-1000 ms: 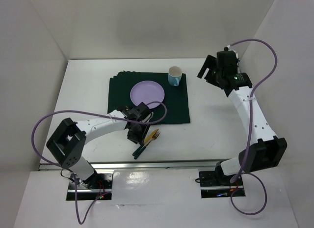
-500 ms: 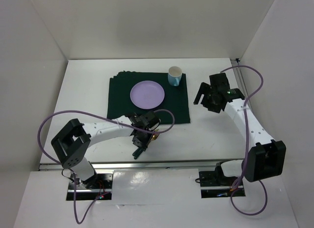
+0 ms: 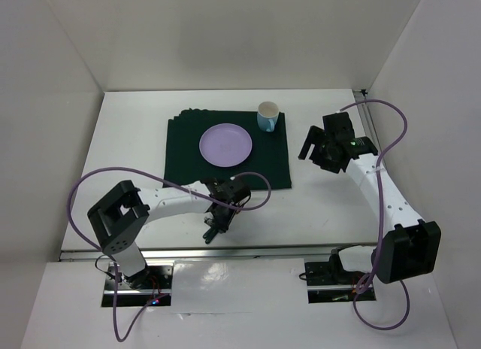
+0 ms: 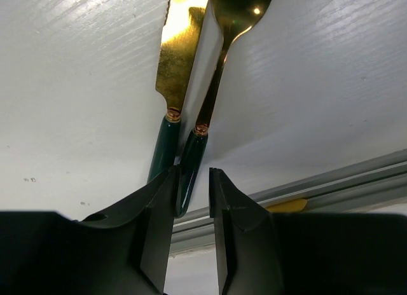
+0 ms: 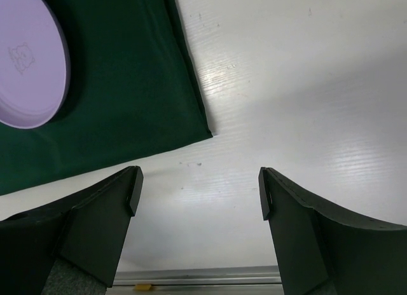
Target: Set the dinner table for one person
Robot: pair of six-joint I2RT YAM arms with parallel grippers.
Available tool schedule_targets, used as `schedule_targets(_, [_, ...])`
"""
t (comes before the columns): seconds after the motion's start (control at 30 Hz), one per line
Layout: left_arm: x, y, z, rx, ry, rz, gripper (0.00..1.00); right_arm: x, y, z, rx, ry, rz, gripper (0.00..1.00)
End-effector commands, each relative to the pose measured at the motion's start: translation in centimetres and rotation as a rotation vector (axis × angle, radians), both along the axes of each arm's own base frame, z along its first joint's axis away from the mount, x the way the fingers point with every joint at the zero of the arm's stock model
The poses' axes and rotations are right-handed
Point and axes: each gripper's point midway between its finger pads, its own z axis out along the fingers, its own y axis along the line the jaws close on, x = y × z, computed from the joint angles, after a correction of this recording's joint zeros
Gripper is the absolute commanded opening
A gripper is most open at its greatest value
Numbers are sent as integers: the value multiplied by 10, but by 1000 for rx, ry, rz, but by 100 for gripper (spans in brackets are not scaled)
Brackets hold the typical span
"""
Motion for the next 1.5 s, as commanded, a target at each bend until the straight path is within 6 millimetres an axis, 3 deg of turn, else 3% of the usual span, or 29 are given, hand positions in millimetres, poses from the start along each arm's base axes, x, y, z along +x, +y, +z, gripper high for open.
schedule_targets(0.0, [2,0,4,32,-36,0,41,-5,-3,10,-14,-22,-8,86])
schedule_targets(0.17, [4,2,1,52,-45,12,45,-4,-3,8,-15,-13,-8,86])
schedule_targets(0.23, [0,5,-7,72,-21,0,40,-2,-2,12,-13,-24,-8,86])
schedule_targets(0.63, [1,-18,-12,15,3,-36,40,0,-6,15,-27,-36,-20,86])
schedule_targets(0.7, [-1,-22,-12,3,22,-40,32,0,-7,17,-34,-37,-26,86])
schedule_targets(0.77, [2,-30,1,-35,10,-54,9,1,-11,20,-51,-42,-40,86])
schedule_targets(0.8, [5,-38,12,-68,4,-57,2,-2,-12,19,-54,-32,-40,86])
schedule_targets(1.0, [17,-53,93,-175,-88,-91,0,2,-27,35,-81,-75,-84,86])
schedule_targets(1.1, [45,-27,122,-173,-111,18,0,2,-35,37,-86,-83,-100,86])
schedule_targets(1.13, [60,-10,133,-171,-119,85,0,2,-32,37,-74,-81,-91,86])
schedule_targets(1.2, [78,12,142,-157,-148,153,0,3,-29,39,-61,-88,-81,86])
schedule_targets(1.23, [100,30,150,-158,-179,220,0,3,-27,38,-56,-86,-65,86])
schedule_targets(1.3, [120,55,155,-134,-198,283,0,1,-17,35,-20,-77,-22,86])
schedule_targets(1.37, [154,86,166,-113,-246,372,0,-1,-9,28,-8,-54,17,86])
schedule_targets(1.43, [180,105,156,-63,-258,433,0,-2,4,24,13,-40,25,86])
schedule_targets(1.47, [197,121,162,-64,-279,476,0,-3,8,19,3,-20,19,86])
